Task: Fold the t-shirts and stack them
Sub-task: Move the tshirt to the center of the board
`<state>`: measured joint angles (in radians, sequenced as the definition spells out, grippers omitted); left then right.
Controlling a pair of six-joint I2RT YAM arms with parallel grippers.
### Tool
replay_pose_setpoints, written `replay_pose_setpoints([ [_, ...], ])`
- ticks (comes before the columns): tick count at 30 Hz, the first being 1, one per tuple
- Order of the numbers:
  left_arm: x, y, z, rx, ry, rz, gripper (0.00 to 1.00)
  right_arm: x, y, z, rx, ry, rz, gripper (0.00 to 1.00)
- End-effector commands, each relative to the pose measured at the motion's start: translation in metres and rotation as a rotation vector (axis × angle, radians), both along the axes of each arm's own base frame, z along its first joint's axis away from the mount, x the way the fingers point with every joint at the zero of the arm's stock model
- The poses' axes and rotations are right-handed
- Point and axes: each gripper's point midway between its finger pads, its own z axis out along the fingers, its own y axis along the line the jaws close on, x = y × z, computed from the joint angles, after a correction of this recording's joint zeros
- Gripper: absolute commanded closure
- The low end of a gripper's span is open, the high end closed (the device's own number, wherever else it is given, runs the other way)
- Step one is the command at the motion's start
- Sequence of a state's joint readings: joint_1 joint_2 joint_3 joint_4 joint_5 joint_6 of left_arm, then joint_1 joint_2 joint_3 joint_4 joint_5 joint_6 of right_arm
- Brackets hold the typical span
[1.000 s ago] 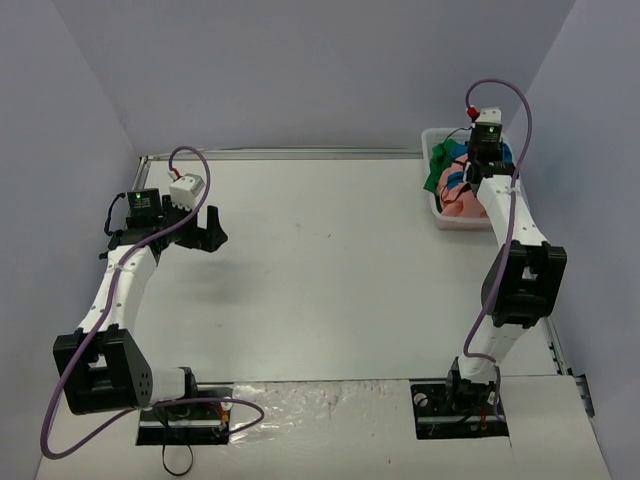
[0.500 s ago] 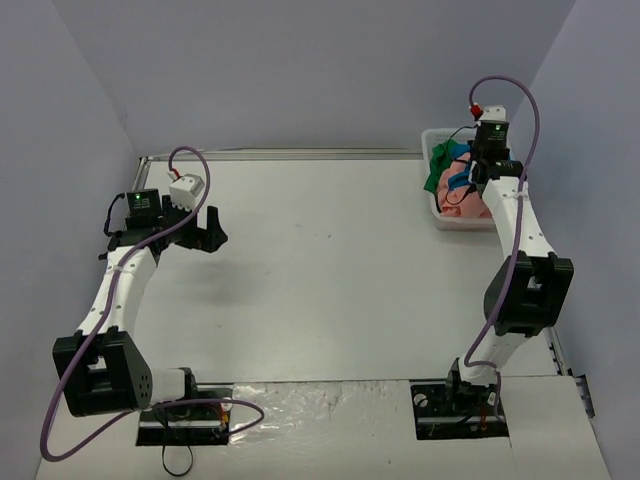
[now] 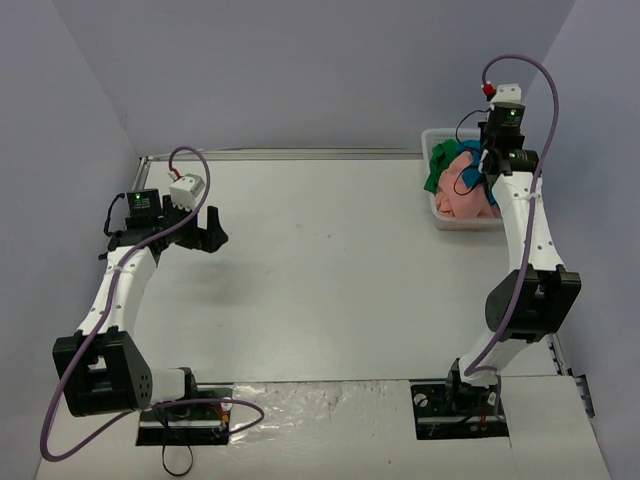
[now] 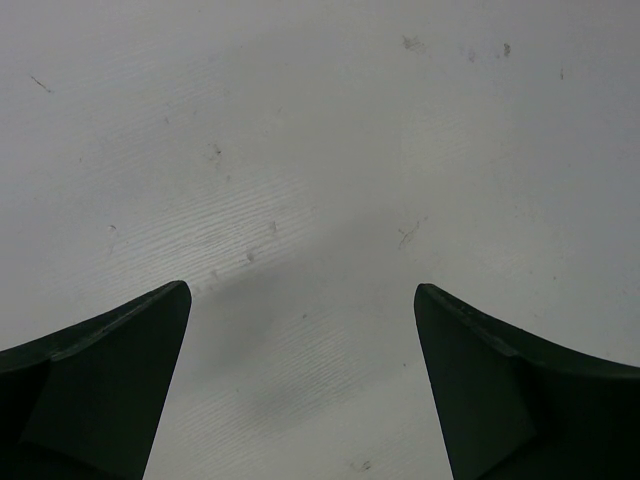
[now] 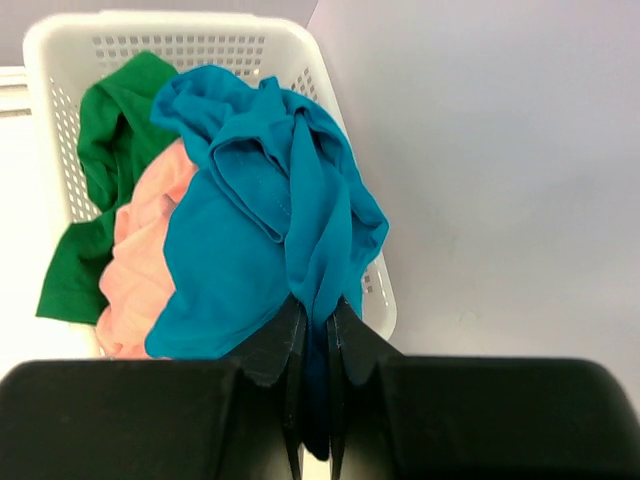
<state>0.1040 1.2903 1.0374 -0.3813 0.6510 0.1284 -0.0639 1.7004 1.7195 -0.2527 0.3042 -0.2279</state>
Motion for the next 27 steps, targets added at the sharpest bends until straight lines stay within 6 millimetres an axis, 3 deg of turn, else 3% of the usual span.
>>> replay_pose_setpoints([
  [1,-0.002,-0.004,0.015,-0.004,-0.038,-0.017,0.06,0.005,0.004,0.04,0.0,-0.091,-0.002,1.0],
  [5,-0.001,-0.003,0.014,0.0,-0.034,-0.012,0.06,0.006,0.008,0.064,0.005,-0.138,0.022,1.0],
  [8,0.001,-0.002,0.014,0.009,-0.036,-0.005,0.06,0.003,0.023,0.098,0.022,-0.208,0.079,1.0],
  [14,0.002,0.003,0.013,0.032,-0.031,0.01,0.06,-0.017,0.065,0.152,0.082,-0.319,0.253,1.0],
  [15,0.002,0.003,0.013,0.033,-0.032,0.013,0.06,-0.024,0.083,0.163,0.099,-0.342,0.315,1.0],
  [19,0.005,0.006,0.016,0.047,-0.03,0.021,0.06,-0.041,0.139,0.179,0.198,-0.354,0.568,1.0],
  [24,0.006,0.015,0.02,0.088,-0.045,0.052,0.06,-0.069,0.19,0.183,0.318,-0.332,0.798,1.0],
  [27,0.004,0.013,0.024,0.087,-0.059,0.048,0.06,-0.092,0.221,0.175,0.391,-0.269,0.97,1.0],
])
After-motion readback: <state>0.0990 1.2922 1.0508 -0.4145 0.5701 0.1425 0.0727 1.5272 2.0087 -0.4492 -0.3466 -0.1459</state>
